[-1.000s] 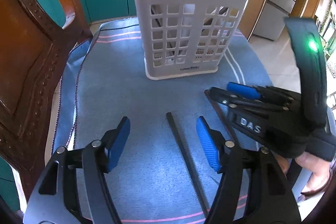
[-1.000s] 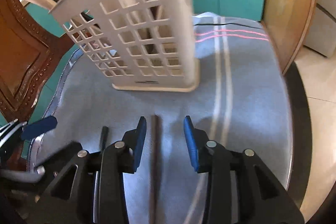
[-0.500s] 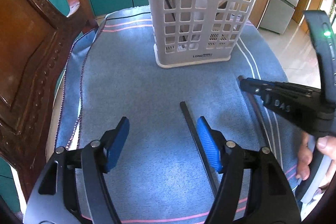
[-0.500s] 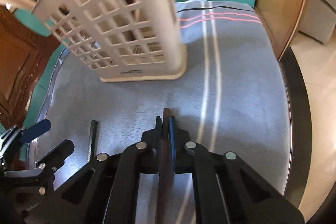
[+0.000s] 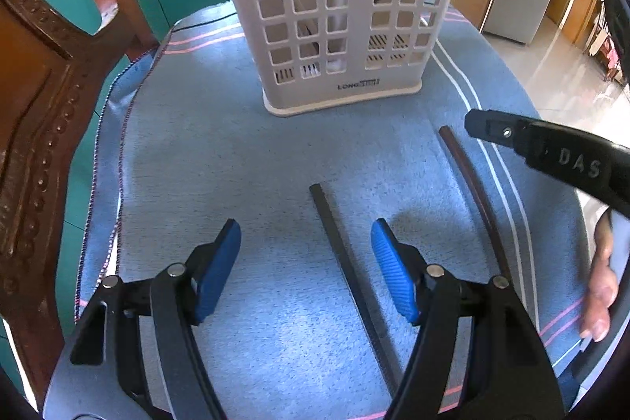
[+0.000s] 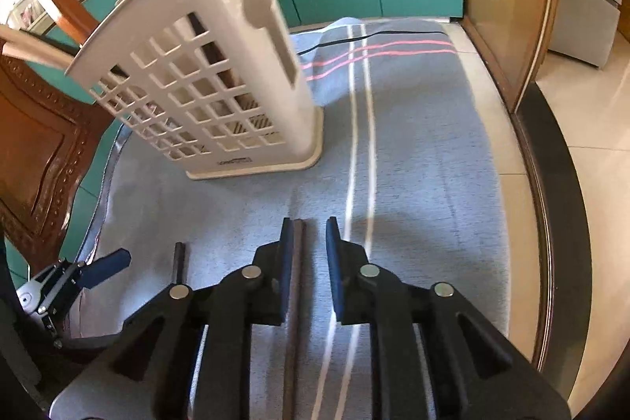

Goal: Organize utensils
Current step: 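Close the left tool on a black chopstick while the right tool lines up over a dark brown one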

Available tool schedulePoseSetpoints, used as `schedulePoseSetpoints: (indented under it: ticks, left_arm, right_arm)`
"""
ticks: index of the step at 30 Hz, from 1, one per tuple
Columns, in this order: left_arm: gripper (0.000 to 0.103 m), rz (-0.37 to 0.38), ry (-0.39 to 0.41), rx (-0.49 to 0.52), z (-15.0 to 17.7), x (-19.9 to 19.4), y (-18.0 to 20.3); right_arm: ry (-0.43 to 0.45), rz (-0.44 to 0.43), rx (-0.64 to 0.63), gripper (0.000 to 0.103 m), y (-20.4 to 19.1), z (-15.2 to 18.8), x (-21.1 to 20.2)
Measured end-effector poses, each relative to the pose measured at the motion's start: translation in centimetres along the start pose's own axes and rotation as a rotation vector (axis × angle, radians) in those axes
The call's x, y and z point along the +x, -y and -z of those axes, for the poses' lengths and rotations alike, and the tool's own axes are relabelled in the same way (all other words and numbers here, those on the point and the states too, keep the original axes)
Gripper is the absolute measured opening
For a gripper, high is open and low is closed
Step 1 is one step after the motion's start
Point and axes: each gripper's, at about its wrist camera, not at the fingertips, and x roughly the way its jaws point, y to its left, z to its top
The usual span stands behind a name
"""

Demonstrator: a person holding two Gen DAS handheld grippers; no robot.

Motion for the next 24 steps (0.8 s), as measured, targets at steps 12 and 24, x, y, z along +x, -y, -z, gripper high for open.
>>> schedulePoseSetpoints:
  ticks: [12,24]
  left_arm:
    - [0.069,-0.007,-0.018,0.011,0.2,1.4,0.2]
    - [0.055,0.05,-0.024,-0.006,0.2,1.4,-0.1]
  right_arm:
    - [-0.015,0.015,-0.025,0.028,-0.7,0.6,0.5]
    - [-0.034,0.025,-0.037,0.028,-1.1,1.0,0.9]
